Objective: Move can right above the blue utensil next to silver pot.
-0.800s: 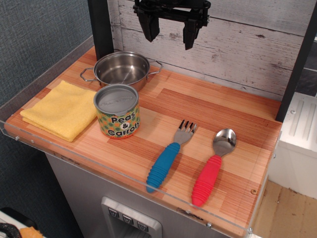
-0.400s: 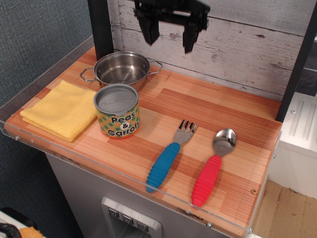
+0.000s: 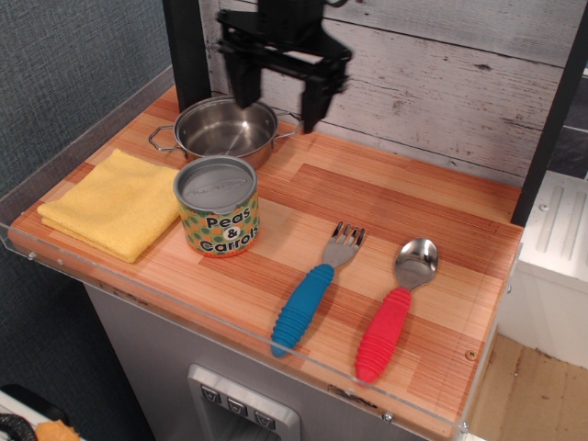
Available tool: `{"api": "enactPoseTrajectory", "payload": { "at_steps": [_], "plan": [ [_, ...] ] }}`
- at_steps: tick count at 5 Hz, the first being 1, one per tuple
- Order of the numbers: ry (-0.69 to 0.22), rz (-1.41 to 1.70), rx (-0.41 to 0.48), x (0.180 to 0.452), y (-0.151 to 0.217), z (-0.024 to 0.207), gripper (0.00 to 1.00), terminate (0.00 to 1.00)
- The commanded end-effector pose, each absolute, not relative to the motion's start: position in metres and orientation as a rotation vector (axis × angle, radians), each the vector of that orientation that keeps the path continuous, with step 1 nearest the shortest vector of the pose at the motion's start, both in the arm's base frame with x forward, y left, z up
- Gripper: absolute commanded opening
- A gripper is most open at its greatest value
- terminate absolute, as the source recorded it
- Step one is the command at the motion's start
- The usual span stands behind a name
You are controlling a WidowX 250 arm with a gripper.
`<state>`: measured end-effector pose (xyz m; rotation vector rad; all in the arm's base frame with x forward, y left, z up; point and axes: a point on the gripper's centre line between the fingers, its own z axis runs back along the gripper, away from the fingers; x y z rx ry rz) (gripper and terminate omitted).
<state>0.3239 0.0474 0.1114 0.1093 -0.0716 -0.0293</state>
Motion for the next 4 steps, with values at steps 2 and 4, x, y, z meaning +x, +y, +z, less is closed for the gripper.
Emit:
{"api": "enactPoseTrajectory", "payload": {
  "at_steps": [2,4],
  "plan": [
    [-0.060,-0.296,0.111,0.276,0.099,0.117,1.00,0.00],
    [0.069,-0.475,0.080,0.255,0.114,0.092,1.00,0.00]
  ]
}}
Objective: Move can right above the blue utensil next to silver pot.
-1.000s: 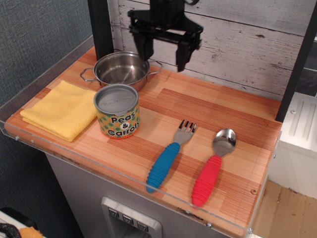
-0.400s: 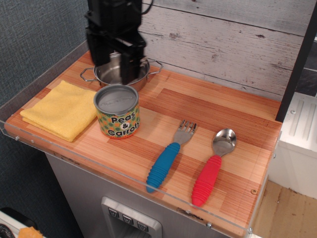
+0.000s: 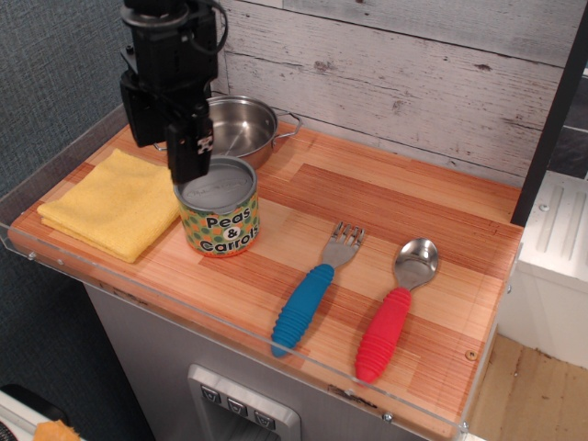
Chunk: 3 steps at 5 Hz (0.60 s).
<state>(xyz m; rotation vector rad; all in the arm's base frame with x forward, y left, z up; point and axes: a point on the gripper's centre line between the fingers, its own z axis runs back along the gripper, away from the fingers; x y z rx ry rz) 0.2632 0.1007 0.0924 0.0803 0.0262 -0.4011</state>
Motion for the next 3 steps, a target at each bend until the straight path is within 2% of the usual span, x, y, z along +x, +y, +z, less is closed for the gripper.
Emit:
{"api": "enactPoseTrajectory", "payload": {
  "at_steps": [1,2,3],
  "plan": [
    [0.119,-0.509,0.108,0.248,0.118,0.085,1.00,0.00],
    [0.175,-0.512,0.116,0.242,0.124,0.076,1.00,0.00],
    [0.191,-0.502,0.157,0.243,0.125,0.069,1.00,0.00]
  ]
}}
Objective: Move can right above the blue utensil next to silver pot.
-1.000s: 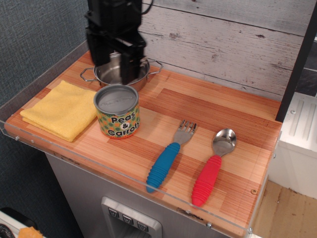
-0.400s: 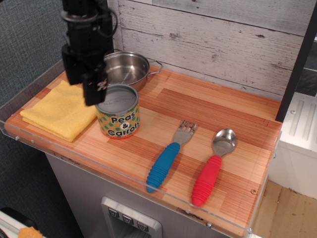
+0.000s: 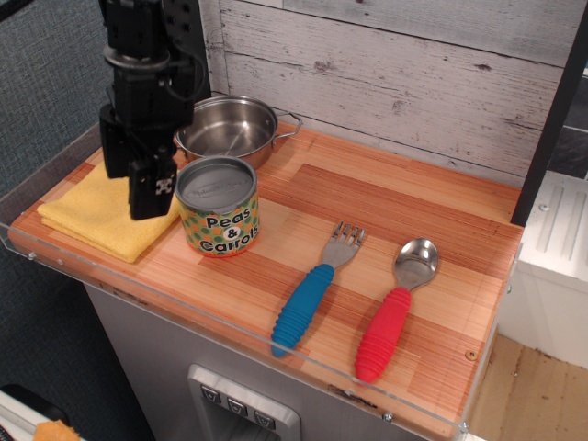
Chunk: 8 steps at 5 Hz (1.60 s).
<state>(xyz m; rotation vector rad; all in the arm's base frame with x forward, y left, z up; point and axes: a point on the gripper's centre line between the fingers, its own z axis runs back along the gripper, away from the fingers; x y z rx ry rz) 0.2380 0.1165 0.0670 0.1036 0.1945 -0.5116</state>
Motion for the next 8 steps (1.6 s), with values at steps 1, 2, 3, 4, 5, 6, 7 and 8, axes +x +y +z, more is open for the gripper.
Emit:
{"api": "enactPoseTrajectory", "payload": {
  "at_steps": [1,2,3,4,5,6,7,8],
  "plan": [
    [0.170,-0.497,0.151,0.253,0.121,0.060,1.00,0.00],
    [0.154,-0.502,0.129,0.261,0.116,0.059,1.00,0.00],
    [0.127,-0.513,0.105,0.268,0.112,0.060,1.00,0.00],
    [0.105,-0.524,0.104,0.275,0.107,0.063,1.00,0.00],
    [0.086,-0.541,0.100,0.284,0.101,0.063,1.00,0.00],
    [0.081,-0.582,0.096,0.292,0.093,0.060,1.00,0.00],
    [0.072,-0.614,0.083,0.300,0.089,0.057,1.00,0.00],
    [0.062,-0.653,0.077,0.307,0.083,0.054,1.00,0.00]
  ]
}}
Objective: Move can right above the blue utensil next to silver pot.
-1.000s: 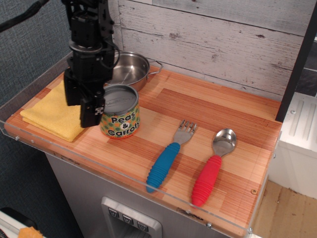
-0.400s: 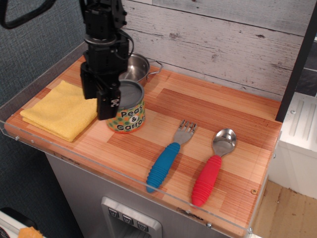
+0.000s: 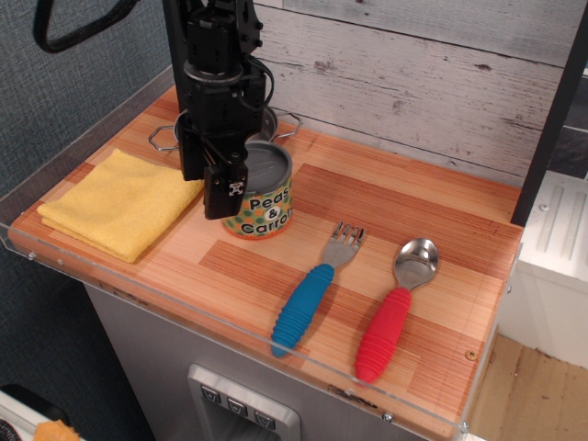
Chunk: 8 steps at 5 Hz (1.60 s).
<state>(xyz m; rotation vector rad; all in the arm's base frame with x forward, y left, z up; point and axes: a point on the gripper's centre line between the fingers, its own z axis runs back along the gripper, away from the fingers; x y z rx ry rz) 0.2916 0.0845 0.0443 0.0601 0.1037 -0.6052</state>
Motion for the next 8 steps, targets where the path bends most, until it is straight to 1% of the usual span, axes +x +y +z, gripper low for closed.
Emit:
{"api": "enactPoseTrajectory", "payload": {
  "at_steps": [1,3,5,8],
  "plan": [
    [0.044,-0.671,0.073,0.318,0.076,0.052,1.00,0.00],
    [0.007,-0.733,0.075,0.339,0.057,0.057,1.00,0.00],
    [-0.025,-0.797,0.075,0.355,0.040,0.055,1.00,0.00],
    [-0.059,-0.869,0.089,0.371,0.010,0.056,1.00,0.00]
  ]
}}
